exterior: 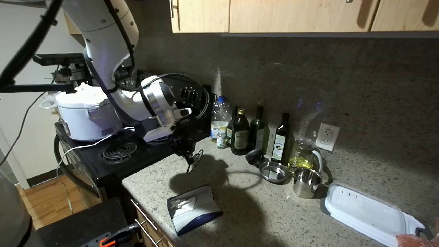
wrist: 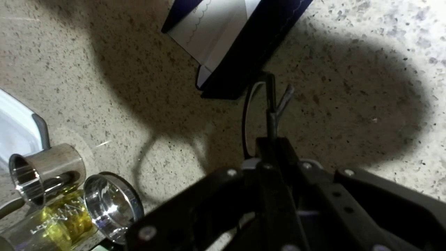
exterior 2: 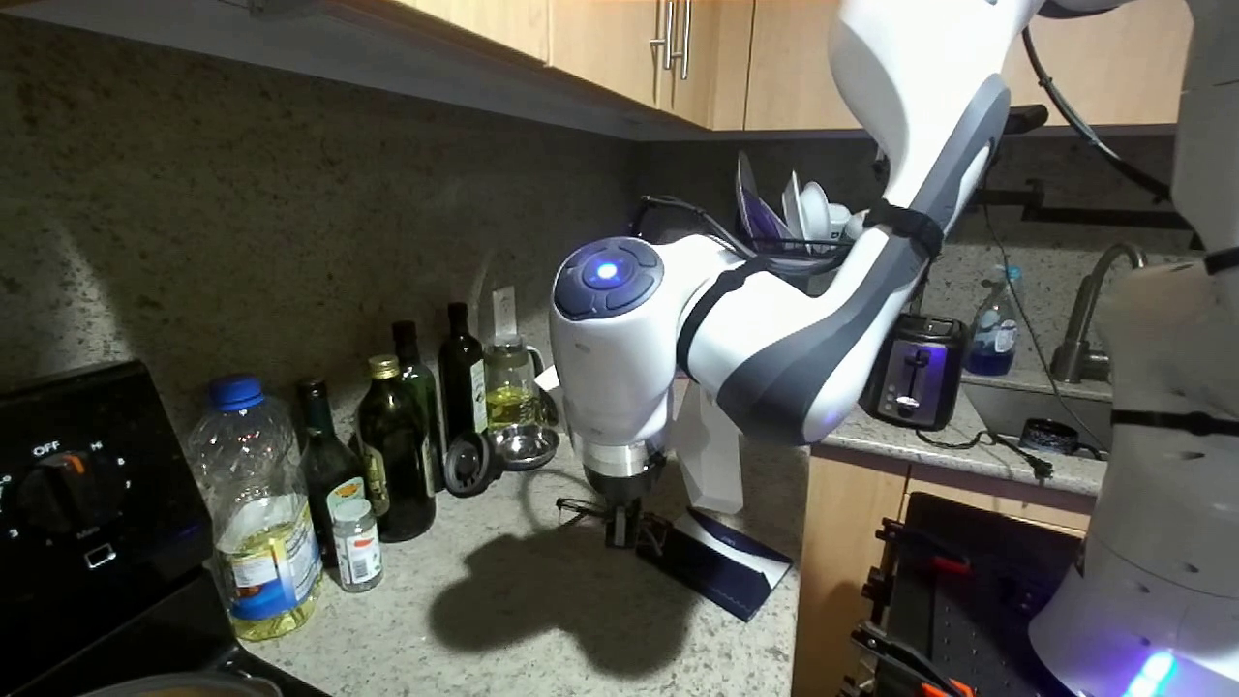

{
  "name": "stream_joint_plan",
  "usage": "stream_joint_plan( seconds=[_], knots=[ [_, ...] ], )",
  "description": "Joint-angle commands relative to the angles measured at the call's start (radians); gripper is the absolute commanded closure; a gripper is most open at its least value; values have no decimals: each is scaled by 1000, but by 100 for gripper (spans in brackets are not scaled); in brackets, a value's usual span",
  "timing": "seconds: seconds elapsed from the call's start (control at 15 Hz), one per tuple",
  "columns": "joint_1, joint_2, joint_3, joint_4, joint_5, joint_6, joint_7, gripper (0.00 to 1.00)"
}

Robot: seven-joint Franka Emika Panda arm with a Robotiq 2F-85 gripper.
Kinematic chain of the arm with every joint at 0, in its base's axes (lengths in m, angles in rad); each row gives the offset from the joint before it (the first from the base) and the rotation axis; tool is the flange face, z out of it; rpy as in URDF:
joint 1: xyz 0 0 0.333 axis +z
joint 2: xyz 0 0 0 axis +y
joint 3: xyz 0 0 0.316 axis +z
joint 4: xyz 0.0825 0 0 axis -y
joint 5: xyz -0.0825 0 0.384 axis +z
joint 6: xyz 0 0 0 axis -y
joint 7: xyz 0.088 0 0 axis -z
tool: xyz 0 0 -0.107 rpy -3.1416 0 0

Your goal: Take the eyeglasses out of its case and put them on the counter

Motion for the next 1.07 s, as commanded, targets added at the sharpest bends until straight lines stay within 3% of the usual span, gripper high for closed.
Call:
stream_joint_plan(
  seconds=[0.0, 0.33, 1.0],
  knots=[
    [27, 7, 29, 23, -42, -88, 110, 98],
    [56, 84, 56, 84, -92, -177, 232, 98],
    [91, 263, 47, 205, -90, -256, 263, 98]
  ],
)
